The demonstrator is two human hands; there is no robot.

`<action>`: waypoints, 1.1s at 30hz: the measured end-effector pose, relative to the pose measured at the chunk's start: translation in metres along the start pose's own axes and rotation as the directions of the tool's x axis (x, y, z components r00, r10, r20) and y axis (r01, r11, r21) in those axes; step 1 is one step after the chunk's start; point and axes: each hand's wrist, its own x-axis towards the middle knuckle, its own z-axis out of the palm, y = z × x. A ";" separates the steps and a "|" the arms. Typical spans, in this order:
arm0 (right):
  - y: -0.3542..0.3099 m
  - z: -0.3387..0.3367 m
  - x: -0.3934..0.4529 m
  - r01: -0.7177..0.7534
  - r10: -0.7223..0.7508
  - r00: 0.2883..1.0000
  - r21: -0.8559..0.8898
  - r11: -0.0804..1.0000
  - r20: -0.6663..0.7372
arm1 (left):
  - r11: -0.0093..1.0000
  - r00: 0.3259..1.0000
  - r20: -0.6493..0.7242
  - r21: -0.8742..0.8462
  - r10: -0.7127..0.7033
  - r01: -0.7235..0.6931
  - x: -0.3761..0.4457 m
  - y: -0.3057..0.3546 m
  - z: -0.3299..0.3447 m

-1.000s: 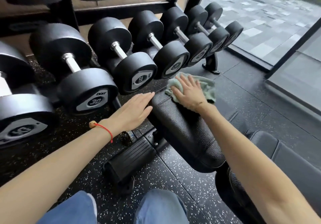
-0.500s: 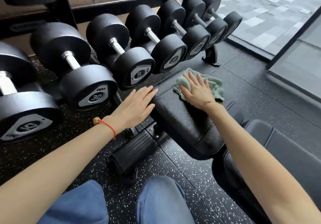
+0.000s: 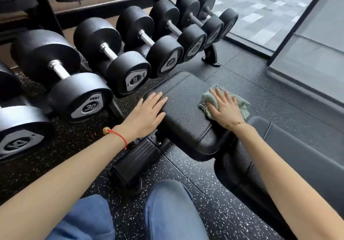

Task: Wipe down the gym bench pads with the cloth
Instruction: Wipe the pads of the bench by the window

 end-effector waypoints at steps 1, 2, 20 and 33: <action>-0.008 0.003 -0.012 0.078 -0.078 0.997 0.013 0.997 0.004 | 1.000 1.000 0.012 -0.002 -0.005 0.005 0.000 0.000 -0.001; -0.017 0.005 -0.030 0.178 -0.178 0.984 0.026 0.984 0.009 | 1.000 1.000 0.013 0.011 -0.009 0.009 0.001 -0.001 -0.001; -0.108 0.025 0.003 0.564 -0.565 0.824 0.030 0.825 0.040 | 0.984 0.983 -0.081 0.044 -0.166 0.170 -0.019 -0.035 -0.009; -0.137 0.030 0.034 0.523 -0.523 0.852 0.042 0.851 -0.016 | 0.994 0.994 -0.039 0.023 -0.105 0.106 -0.025 -0.050 -0.006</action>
